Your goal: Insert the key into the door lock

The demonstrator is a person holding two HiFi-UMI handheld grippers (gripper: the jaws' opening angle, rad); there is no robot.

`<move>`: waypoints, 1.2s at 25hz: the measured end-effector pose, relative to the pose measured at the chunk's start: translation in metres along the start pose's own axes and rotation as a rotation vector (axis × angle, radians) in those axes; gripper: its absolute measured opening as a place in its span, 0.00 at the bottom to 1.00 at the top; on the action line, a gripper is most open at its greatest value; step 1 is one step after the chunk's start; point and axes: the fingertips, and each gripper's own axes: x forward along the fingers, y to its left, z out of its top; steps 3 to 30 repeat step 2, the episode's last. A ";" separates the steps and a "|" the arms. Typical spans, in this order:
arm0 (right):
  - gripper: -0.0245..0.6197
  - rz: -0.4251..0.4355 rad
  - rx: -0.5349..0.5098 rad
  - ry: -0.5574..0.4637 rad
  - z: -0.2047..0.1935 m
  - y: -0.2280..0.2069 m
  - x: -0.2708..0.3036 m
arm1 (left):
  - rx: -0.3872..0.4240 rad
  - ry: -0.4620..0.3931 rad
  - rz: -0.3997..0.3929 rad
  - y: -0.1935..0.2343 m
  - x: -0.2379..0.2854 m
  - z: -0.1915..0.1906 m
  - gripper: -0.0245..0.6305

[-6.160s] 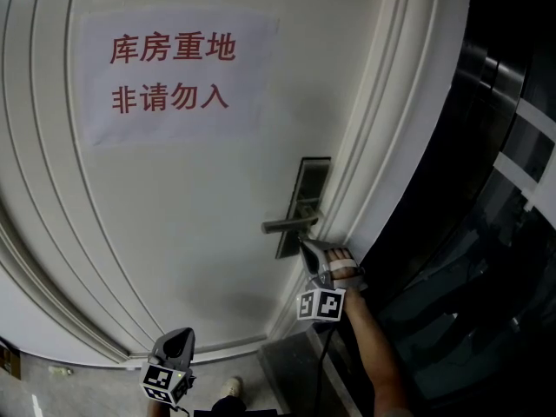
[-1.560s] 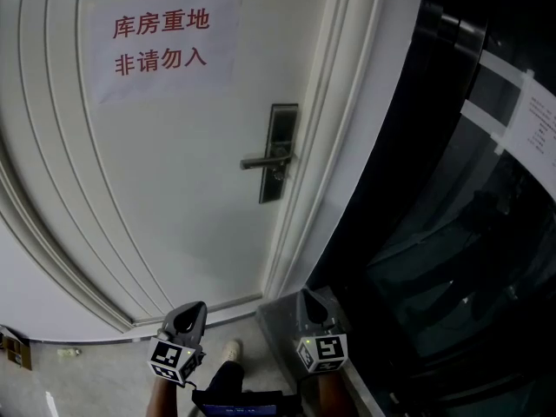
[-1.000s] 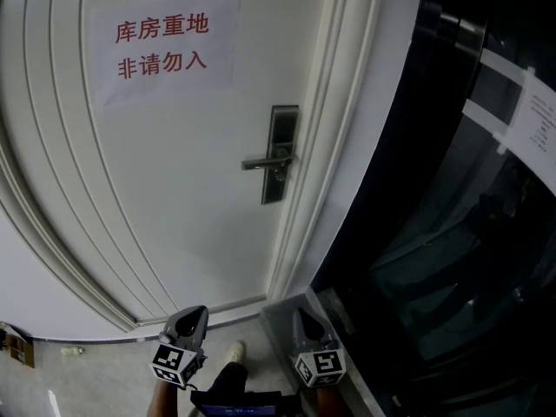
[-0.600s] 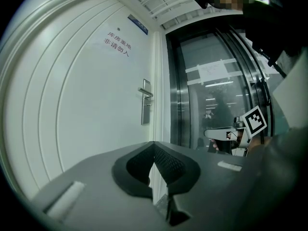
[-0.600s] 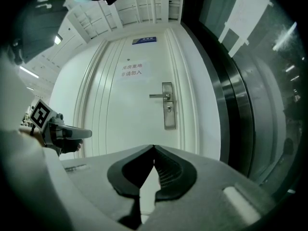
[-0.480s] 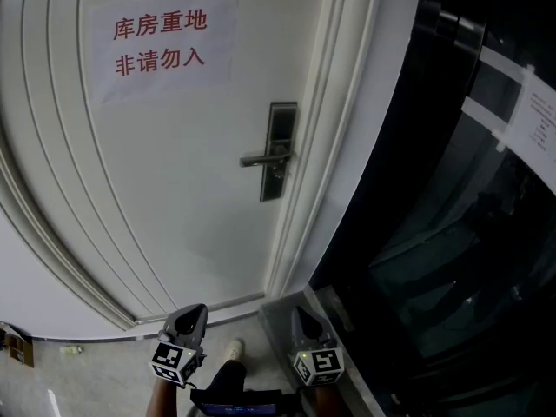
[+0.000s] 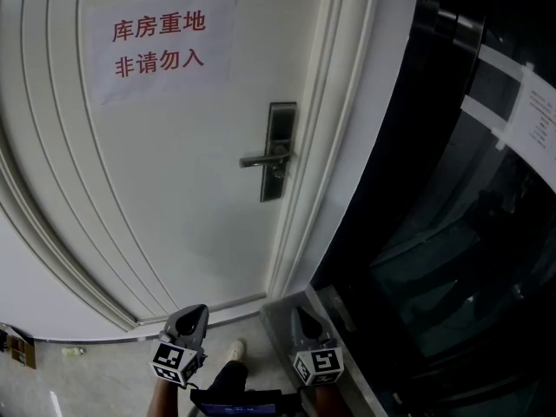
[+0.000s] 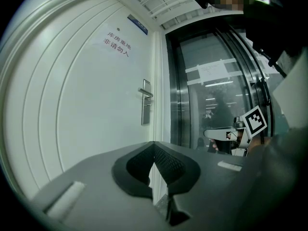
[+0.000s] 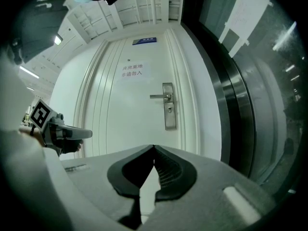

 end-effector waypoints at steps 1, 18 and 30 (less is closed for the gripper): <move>0.04 0.001 -0.001 0.000 0.000 0.001 0.000 | 0.000 -0.001 0.000 0.000 -0.001 0.001 0.04; 0.04 0.003 -0.002 0.000 0.000 0.002 0.000 | -0.001 -0.002 0.001 0.000 -0.001 0.001 0.04; 0.04 0.003 -0.002 0.000 0.000 0.002 0.000 | -0.001 -0.002 0.001 0.000 -0.001 0.001 0.04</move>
